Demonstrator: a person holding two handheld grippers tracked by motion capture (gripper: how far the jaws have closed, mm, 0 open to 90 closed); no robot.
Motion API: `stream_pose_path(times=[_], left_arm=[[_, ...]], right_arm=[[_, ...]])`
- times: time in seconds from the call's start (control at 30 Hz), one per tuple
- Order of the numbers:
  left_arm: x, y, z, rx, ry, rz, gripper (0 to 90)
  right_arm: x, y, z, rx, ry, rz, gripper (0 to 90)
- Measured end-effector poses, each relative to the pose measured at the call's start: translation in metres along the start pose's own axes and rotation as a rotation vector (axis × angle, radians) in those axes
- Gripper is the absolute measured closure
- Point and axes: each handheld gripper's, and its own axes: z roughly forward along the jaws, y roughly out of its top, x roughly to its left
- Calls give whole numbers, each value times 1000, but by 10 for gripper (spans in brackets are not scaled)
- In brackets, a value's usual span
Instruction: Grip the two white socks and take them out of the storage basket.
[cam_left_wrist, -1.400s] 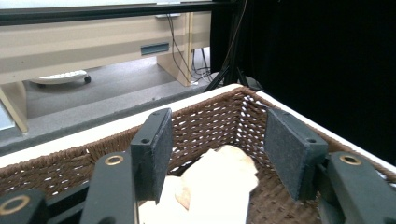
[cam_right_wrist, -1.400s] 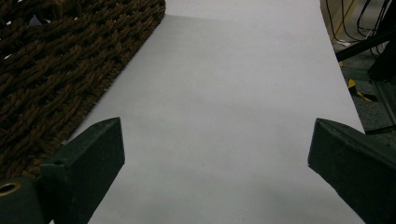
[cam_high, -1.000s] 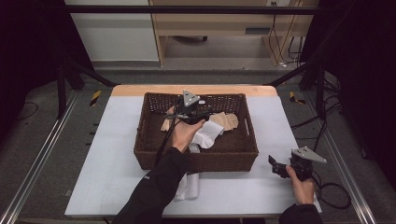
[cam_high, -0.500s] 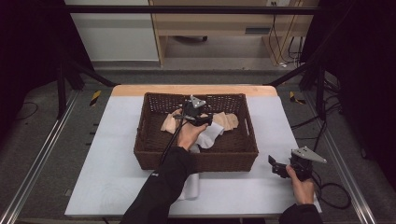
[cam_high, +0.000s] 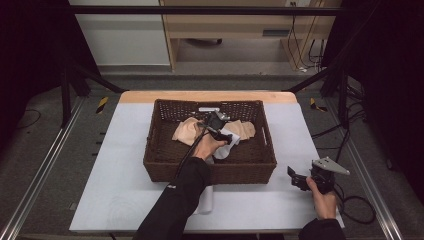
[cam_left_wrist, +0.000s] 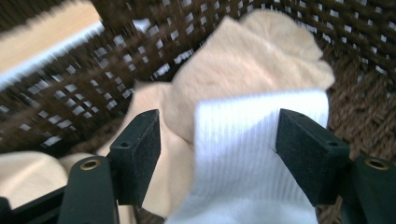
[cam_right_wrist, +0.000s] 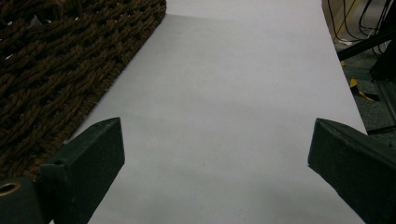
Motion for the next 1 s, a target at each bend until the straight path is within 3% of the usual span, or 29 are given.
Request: stream_pose_path(times=[0.07,0.17,0.23,0.37,0.4,0.5,0.63,0.8,0.9,0.93,1.0], left_arm=[[0,-1,3,26,-10,3,311],[-2,-4,7,94,-46,20,412],[-3,-4,7,103,-53,23,457],[-2,-5,4,147,-42,35,663],[-1,-4,3,152,-42,26,754],[1,-3,-1,168,-48,-3,831],[1,-1,-4,148,-47,-15,855],[5,3,-19,33,-46,-56,862],[7,5,-33,-54,-51,-40,862],[7,5,-33,-54,-51,-40,862],[9,7,-44,-120,-66,-48,862]], right_arm=[[0,0,0,0,0,-1,41],[0,0,0,-2,-2,-1,41],[0,0,0,-2,-1,0,41],[0,0,-1,-2,-2,3,41],[0,0,-1,-2,-1,4,41],[0,0,0,-2,-1,2,41],[0,0,-1,-3,-1,6,41],[0,0,0,-2,2,5,41],[0,0,0,-4,0,3,41],[0,0,0,-4,0,3,41],[0,0,0,-1,0,3,41]])
